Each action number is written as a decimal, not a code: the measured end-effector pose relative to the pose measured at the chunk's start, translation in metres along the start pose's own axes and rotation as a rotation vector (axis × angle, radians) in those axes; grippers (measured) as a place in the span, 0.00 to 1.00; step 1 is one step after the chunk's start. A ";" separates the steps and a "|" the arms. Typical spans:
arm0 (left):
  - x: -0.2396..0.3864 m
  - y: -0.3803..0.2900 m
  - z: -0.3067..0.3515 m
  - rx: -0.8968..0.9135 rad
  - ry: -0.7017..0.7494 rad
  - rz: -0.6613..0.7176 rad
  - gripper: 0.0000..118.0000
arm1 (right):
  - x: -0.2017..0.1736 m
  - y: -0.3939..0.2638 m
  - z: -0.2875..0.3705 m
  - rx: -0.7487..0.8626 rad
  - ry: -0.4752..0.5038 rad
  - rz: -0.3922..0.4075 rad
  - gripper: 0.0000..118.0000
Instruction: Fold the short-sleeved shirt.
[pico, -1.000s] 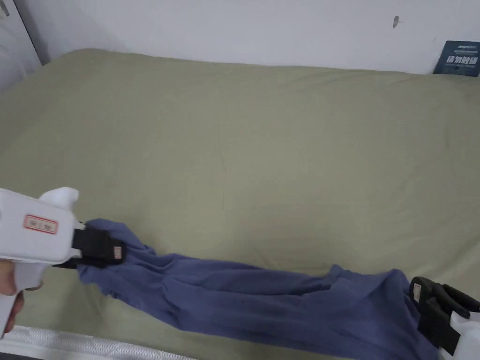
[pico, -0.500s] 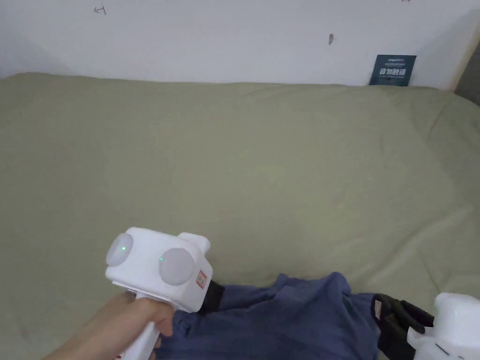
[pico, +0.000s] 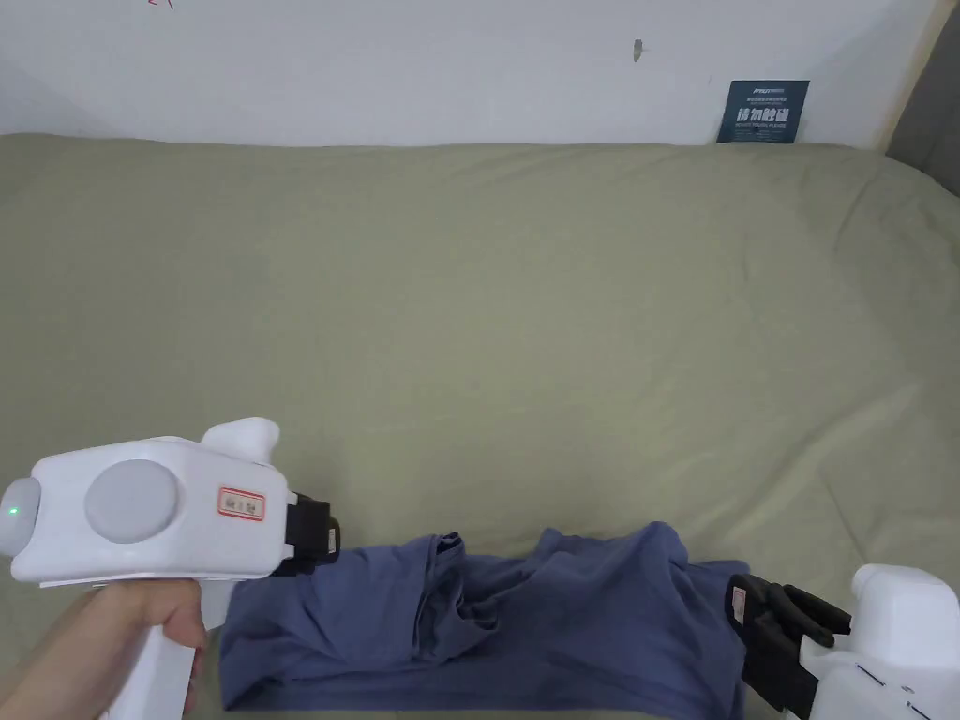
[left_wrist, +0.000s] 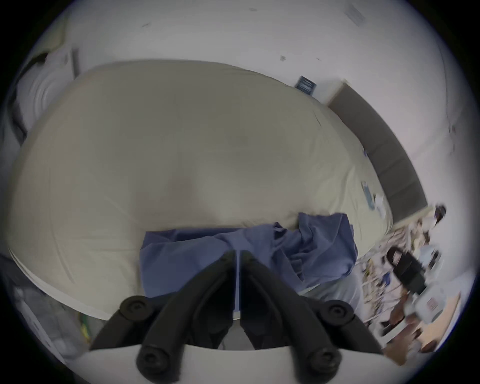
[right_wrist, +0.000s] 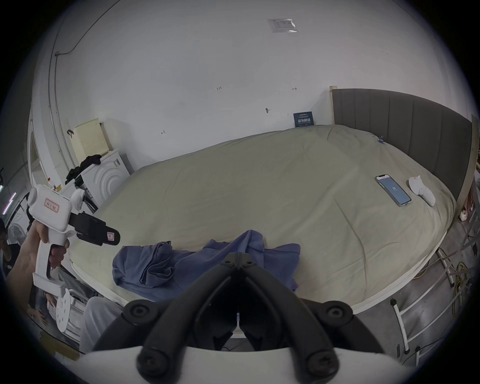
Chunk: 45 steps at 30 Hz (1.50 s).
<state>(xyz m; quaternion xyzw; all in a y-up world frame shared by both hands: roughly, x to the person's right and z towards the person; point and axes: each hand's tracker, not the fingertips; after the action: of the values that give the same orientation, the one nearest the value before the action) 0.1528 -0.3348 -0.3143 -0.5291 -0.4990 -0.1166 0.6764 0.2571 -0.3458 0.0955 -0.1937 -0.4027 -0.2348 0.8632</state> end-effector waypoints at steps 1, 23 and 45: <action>-0.010 0.000 -0.006 -0.008 -0.024 0.048 0.03 | -0.001 0.000 -0.001 -0.002 0.005 0.002 0.01; -0.007 -0.012 -0.015 -0.039 -0.174 -0.024 0.03 | -0.017 0.003 -0.013 -0.044 0.008 0.032 0.01; -0.114 -0.013 -0.069 -0.103 -0.445 0.135 0.96 | -0.050 0.001 -0.034 -0.107 0.027 0.095 0.01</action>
<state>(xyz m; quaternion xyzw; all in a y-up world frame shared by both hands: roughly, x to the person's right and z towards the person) 0.1274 -0.4398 -0.3933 -0.6078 -0.5925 0.0231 0.5282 0.2499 -0.3503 0.0362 -0.2554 -0.3683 -0.2174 0.8671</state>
